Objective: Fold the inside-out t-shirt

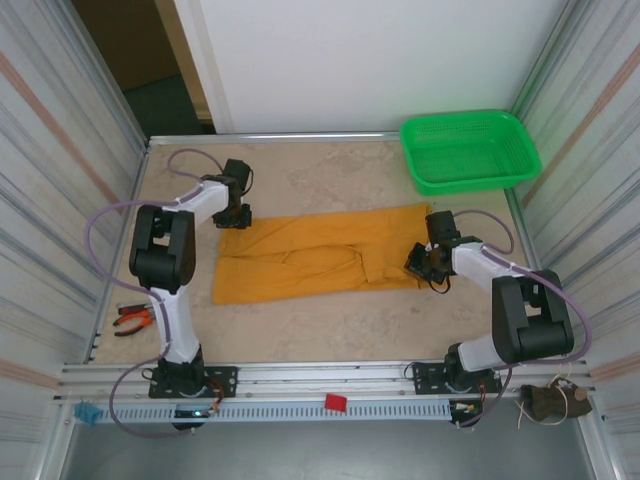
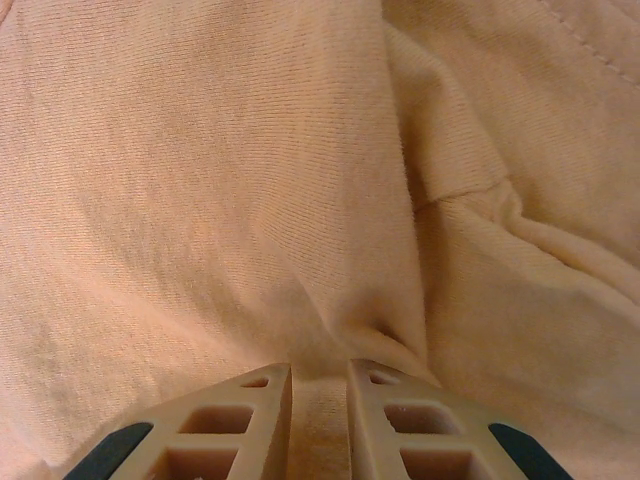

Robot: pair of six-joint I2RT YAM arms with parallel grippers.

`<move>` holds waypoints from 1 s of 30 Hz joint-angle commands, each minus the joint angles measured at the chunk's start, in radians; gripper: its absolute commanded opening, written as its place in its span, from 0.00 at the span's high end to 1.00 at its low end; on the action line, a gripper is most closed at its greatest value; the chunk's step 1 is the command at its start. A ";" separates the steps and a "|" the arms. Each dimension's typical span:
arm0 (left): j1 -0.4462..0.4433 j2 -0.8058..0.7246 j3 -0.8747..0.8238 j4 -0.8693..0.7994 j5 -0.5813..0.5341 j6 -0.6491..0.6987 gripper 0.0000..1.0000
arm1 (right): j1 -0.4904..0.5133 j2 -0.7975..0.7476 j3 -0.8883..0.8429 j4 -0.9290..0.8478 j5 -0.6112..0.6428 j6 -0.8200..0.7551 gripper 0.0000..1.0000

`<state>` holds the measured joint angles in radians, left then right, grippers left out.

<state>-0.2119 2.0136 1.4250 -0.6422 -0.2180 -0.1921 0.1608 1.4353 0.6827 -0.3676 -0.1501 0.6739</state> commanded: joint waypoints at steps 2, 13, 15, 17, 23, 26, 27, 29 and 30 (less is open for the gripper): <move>0.002 0.004 0.023 -0.049 -0.029 -0.011 0.90 | -0.010 -0.029 -0.015 -0.027 0.015 0.025 0.80; 0.170 -0.136 -0.032 0.027 0.300 -0.129 1.00 | -0.049 0.016 -0.040 -0.035 0.041 0.089 0.81; 0.214 -0.164 -0.074 0.079 0.383 -0.168 1.00 | -0.053 0.013 -0.040 -0.040 0.050 0.094 0.81; 0.254 -0.168 -0.090 0.097 0.453 -0.198 1.00 | -0.059 0.013 -0.038 -0.046 0.055 0.096 0.81; 0.307 -0.120 -0.103 0.099 0.532 -0.262 0.93 | -0.071 0.021 -0.028 -0.069 0.075 0.098 0.81; 0.356 -0.114 -0.154 0.152 0.549 -0.333 0.79 | -0.078 0.025 -0.025 -0.075 0.080 0.101 0.81; 0.369 -0.117 -0.165 0.162 0.549 -0.343 0.77 | -0.078 0.028 -0.022 -0.075 0.080 0.101 0.81; 0.385 -0.133 -0.173 0.158 0.527 -0.342 0.75 | -0.077 0.031 -0.019 -0.076 0.080 0.100 0.81; 0.384 -0.147 -0.177 0.157 0.516 -0.331 0.74 | -0.078 0.032 -0.017 -0.077 0.079 0.099 0.81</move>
<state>0.1551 1.8885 1.2617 -0.5076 0.2951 -0.4870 0.0929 1.4357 0.6655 -0.3714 -0.1299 0.7525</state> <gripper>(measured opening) 0.256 0.190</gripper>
